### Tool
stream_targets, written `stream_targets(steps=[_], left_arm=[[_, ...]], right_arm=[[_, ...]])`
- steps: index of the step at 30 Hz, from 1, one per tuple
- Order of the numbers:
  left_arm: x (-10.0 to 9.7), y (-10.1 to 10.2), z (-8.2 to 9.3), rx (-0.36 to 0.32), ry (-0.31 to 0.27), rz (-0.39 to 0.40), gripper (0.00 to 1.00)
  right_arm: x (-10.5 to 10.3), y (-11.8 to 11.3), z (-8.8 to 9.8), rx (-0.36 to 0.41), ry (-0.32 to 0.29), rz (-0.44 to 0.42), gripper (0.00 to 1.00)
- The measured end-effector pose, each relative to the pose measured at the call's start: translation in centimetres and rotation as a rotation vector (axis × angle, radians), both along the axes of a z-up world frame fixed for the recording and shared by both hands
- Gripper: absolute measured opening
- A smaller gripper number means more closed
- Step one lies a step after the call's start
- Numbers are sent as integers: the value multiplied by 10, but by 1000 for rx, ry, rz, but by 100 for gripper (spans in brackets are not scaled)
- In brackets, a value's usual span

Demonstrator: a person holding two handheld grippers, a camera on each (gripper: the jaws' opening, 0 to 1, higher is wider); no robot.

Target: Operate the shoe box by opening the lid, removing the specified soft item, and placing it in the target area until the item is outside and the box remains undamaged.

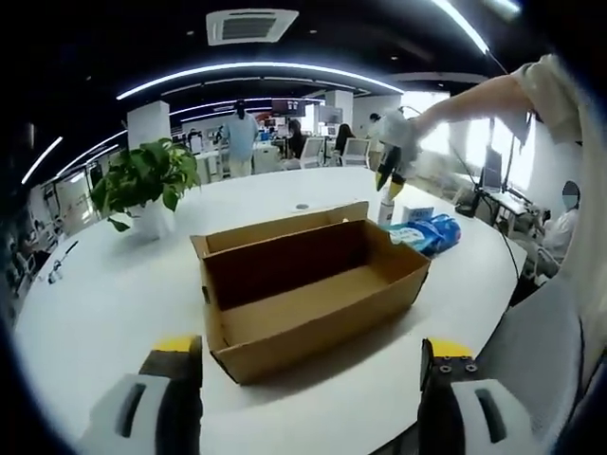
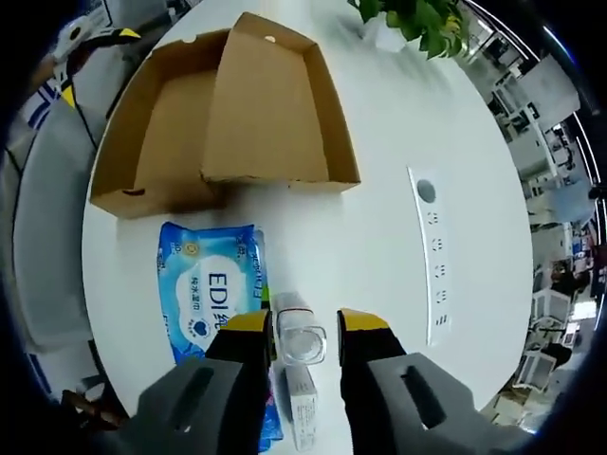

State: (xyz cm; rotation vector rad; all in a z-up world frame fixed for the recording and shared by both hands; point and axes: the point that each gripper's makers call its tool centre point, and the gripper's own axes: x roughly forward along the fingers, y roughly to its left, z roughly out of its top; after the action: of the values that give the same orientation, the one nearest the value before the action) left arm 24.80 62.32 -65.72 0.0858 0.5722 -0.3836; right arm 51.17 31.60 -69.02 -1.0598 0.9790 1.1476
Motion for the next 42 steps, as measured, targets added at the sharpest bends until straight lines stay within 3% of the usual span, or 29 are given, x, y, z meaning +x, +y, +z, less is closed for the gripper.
stream_targets(steps=[4,10,16,20,23,31,36,42], left_arm=[[6,14,-3,15,16,62,83],[19,31,-5,12,11,136,62],[33,43,-12,6,23,197,55],[37,42,-20,19,44,199,52],[40,44,-26,33,65,200,45],[47,55,-32,35,83,257,42],[47,60,-37,16,119,284,36],[50,65,-41,-2,152,323,30]], right_arm=[[0,1,6,19,4,-62,25],[7,20,22,147,14,-229,25],[13,44,29,254,46,-353,25],[9,55,23,278,96,-418,25],[11,62,18,287,100,-453,25],[20,83,2,325,125,-528,21],[16,93,-4,355,157,-623,21],[20,103,-16,368,180,-678,19]])
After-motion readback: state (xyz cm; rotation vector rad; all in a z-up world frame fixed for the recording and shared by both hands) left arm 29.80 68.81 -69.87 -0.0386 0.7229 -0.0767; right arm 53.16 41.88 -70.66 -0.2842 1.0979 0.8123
